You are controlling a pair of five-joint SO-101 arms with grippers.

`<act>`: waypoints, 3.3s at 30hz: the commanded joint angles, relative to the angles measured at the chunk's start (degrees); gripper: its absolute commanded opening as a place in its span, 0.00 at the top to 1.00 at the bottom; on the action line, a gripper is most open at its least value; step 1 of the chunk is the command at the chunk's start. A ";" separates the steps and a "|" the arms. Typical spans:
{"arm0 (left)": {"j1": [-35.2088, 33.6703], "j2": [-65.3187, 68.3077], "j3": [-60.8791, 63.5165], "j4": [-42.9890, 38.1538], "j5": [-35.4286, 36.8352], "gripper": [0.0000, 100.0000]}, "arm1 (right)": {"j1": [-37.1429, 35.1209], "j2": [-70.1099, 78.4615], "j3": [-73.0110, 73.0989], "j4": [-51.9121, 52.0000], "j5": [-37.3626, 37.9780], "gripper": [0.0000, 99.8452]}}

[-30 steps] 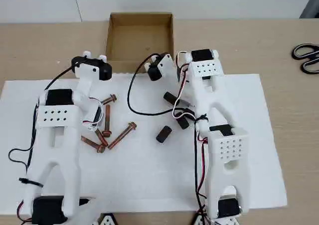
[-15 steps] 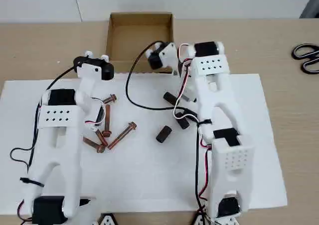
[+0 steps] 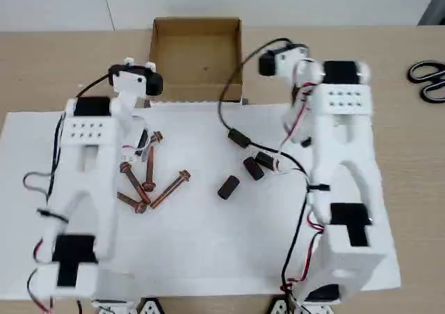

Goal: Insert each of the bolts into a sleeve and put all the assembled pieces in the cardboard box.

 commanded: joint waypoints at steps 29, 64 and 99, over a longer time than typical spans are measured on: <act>13.45 13.19 -8.92 8.35 -11.16 0.87 | 12.09 -17.54 21.19 -1.10 -0.26 0.99; 14.86 27.34 -9.01 0.00 -11.25 0.91 | 11.91 -17.54 21.27 -1.89 -0.35 0.99; 18.20 -19.52 -9.98 8.09 8.26 0.99 | -0.75 -69.93 40.26 -0.66 -5.10 1.00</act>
